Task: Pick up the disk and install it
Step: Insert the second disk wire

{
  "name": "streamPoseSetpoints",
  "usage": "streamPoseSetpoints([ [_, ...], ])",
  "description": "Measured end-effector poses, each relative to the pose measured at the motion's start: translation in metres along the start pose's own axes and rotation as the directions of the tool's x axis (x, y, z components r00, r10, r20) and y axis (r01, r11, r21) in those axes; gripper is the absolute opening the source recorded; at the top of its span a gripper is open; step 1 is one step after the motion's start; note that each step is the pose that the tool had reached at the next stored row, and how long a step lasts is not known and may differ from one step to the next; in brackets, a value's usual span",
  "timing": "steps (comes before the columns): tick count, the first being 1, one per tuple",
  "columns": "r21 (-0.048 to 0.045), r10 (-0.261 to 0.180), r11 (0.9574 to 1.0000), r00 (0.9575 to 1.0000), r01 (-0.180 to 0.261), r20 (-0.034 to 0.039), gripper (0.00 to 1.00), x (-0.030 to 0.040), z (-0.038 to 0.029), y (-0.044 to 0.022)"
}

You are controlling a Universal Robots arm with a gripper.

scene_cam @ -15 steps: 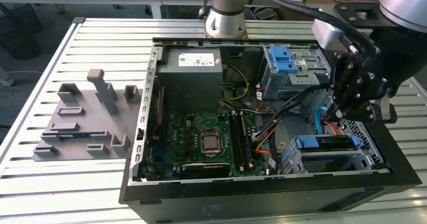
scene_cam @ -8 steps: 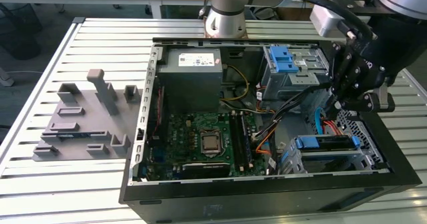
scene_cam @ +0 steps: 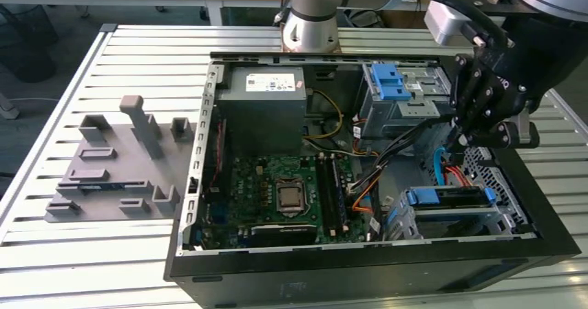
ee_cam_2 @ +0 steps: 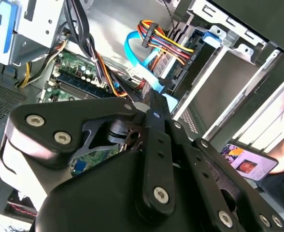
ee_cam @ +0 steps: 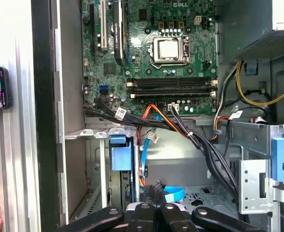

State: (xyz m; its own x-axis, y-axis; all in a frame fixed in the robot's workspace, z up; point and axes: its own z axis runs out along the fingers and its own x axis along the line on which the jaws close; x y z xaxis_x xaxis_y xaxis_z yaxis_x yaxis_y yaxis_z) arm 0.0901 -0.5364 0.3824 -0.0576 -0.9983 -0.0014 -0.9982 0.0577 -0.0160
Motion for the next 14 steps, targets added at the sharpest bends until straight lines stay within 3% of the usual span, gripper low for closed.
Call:
streamPoseSetpoints([
  [2,0.0004,0.0,1.0,1.0,0.0,-0.0063,0.11,-0.001,0.002,0.0],
  [5,0.0009,0.0,1.0,0.9999,0.0,-0.015,0.24,-0.0023,0.0047,0.0001],
  [8,0.0014,0.0,1.0,0.9997,0.0,-0.0245,0.24,-0.0039,0.0075,-0.0001],
  [14,0.0031,-0.001,1.0,0.9985,0.001,-0.0544,0.24,-0.0054,0.014,-0.0003],
])
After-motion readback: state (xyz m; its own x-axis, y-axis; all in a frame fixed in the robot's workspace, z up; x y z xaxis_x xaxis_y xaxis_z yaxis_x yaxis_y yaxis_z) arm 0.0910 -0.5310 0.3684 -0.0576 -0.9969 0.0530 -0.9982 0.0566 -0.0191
